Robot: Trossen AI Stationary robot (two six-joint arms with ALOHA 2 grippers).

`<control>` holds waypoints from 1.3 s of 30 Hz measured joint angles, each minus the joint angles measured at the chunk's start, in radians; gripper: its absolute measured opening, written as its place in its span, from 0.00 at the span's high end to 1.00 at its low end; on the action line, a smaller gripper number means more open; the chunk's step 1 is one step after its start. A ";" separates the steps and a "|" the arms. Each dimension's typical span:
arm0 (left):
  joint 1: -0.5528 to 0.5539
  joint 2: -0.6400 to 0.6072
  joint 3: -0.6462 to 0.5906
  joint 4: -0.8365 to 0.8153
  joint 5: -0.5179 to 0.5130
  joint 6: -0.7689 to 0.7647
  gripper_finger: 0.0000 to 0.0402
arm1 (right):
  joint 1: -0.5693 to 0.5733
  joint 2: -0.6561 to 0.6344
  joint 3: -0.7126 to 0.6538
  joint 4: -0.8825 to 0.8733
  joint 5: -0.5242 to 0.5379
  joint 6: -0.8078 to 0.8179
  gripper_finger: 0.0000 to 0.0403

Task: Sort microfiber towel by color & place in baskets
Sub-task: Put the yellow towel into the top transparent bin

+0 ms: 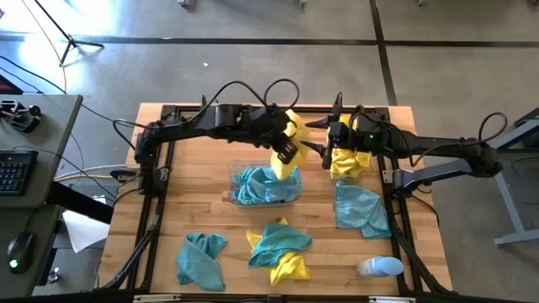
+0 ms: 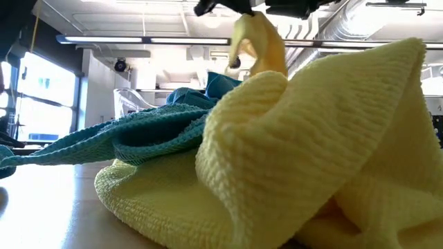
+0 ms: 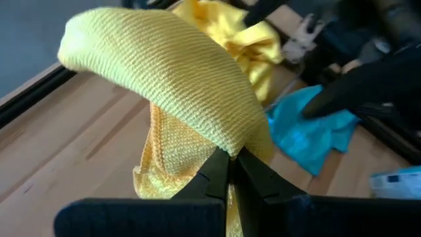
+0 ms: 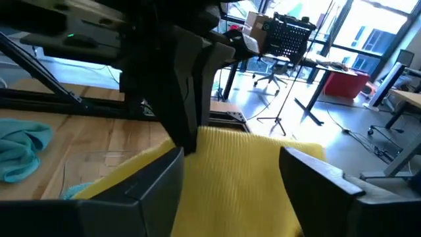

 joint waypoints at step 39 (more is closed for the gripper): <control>0.039 0.024 0.045 0.151 0.023 0.051 0.91 | 0.002 0.087 0.000 -0.069 -0.030 0.090 0.91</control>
